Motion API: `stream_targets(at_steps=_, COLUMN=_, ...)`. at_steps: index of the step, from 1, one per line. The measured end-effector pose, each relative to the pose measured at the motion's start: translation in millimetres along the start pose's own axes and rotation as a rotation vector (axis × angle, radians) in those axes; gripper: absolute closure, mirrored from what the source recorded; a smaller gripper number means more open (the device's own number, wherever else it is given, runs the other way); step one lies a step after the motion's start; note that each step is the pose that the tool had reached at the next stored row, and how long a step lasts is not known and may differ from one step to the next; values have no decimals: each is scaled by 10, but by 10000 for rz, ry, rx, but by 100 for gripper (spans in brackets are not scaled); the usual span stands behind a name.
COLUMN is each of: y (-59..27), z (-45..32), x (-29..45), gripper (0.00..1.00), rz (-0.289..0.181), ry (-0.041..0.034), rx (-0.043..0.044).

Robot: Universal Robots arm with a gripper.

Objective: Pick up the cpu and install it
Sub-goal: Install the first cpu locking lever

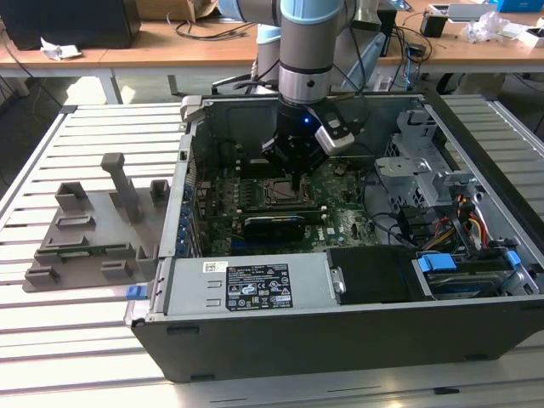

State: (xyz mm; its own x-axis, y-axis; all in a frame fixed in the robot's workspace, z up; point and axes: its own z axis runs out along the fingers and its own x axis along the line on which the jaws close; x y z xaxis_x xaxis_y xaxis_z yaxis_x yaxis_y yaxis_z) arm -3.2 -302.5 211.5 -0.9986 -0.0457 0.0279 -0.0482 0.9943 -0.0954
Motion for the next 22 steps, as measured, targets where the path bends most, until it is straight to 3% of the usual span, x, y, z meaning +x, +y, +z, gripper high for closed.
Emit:
stream_targets(at_steps=4, y=-6, z=-52, x=2, gripper=89, rz=0, ry=1, rx=7)
stream_targets(at_steps=7, y=-20, z=-199, x=6, gripper=89, rz=1, ry=1, rx=6)
stream_targets(at_steps=15, y=-44, z=-448, x=13, gripper=89, rz=1, ry=2, rx=7)
stream_targets(at_steps=22, y=-46, z=-470, x=14, gripper=89, rz=0, ry=1, rx=-12)
